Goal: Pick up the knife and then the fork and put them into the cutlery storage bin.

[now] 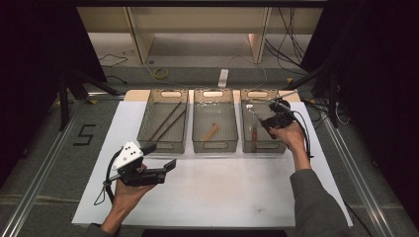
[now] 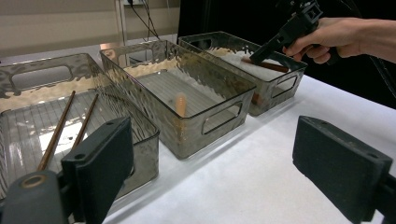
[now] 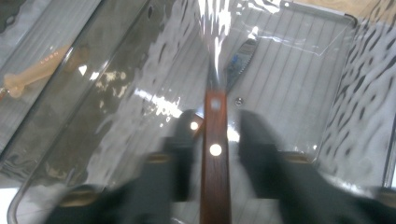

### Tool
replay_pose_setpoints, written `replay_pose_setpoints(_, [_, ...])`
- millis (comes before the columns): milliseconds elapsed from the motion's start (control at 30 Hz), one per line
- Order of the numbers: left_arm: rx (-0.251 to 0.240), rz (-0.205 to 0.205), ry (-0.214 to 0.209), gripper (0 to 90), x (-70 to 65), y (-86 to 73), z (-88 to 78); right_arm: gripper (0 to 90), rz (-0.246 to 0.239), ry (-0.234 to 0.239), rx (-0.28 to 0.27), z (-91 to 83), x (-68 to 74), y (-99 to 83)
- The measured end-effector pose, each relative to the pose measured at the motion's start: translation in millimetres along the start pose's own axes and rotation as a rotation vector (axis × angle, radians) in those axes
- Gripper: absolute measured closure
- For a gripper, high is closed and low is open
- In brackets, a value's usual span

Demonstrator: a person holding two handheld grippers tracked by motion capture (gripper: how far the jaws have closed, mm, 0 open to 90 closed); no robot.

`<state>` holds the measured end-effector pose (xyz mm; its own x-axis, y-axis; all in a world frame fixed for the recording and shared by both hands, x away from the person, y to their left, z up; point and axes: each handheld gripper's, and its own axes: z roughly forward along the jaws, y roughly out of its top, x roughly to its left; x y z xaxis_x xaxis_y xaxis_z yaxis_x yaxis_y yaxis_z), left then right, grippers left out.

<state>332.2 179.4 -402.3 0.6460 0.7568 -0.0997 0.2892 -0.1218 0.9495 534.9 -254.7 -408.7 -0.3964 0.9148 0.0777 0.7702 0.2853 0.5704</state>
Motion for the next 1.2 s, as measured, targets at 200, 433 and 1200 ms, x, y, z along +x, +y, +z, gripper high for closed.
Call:
replay_pose_setpoints(200, [0.000,-0.002,0.002,12.2,0.2,-0.1,-0.1,49.1,-0.015,0.013,-0.008,-4.8,3.0,0.9])
replay_pose_setpoints(433, [0.002,-0.002,0.002,12.1,-0.1,-0.2,0.0,45.7,-0.033,0.035,-0.041,-13.3,5.8,-0.8])
replay_pose_setpoints(1200, [0.000,-0.003,-0.002,12.1,-0.9,-0.6,0.8,34.4,-0.095,0.062,-0.162,-40.0,27.4,-10.0])
